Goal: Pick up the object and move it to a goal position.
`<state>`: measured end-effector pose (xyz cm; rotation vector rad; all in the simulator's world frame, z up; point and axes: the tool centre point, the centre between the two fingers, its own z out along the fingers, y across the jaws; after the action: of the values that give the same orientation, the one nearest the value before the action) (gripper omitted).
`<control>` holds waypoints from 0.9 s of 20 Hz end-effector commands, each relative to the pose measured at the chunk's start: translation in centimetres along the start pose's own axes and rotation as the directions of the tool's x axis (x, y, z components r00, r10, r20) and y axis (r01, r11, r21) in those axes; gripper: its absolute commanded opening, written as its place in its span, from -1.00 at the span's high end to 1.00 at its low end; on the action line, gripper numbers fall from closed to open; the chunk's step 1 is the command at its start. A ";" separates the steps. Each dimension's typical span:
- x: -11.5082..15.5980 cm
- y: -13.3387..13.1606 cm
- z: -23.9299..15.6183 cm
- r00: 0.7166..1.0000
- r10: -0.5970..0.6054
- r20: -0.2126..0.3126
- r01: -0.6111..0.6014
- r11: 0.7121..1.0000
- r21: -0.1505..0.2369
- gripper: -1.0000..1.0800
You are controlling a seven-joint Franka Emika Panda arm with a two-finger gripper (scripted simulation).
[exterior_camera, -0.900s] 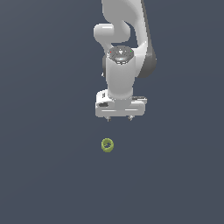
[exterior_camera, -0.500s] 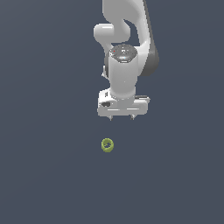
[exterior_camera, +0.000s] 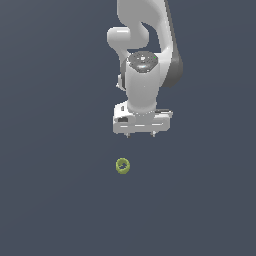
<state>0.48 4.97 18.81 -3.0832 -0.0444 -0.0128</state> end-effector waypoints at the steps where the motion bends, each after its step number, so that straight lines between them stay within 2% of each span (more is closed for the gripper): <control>1: 0.3 0.3 0.3 1.000 -0.016 0.001 0.016 1.000 -0.002 -0.92; 10: 2.4 2.3 2.5 0.989 -0.145 0.006 0.145 0.989 -0.020 -0.92; 18: 4.9 5.4 5.8 0.948 -0.316 0.019 0.317 0.948 -0.038 -0.92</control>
<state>5.12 0.60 13.43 -3.0835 -0.4938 -0.0089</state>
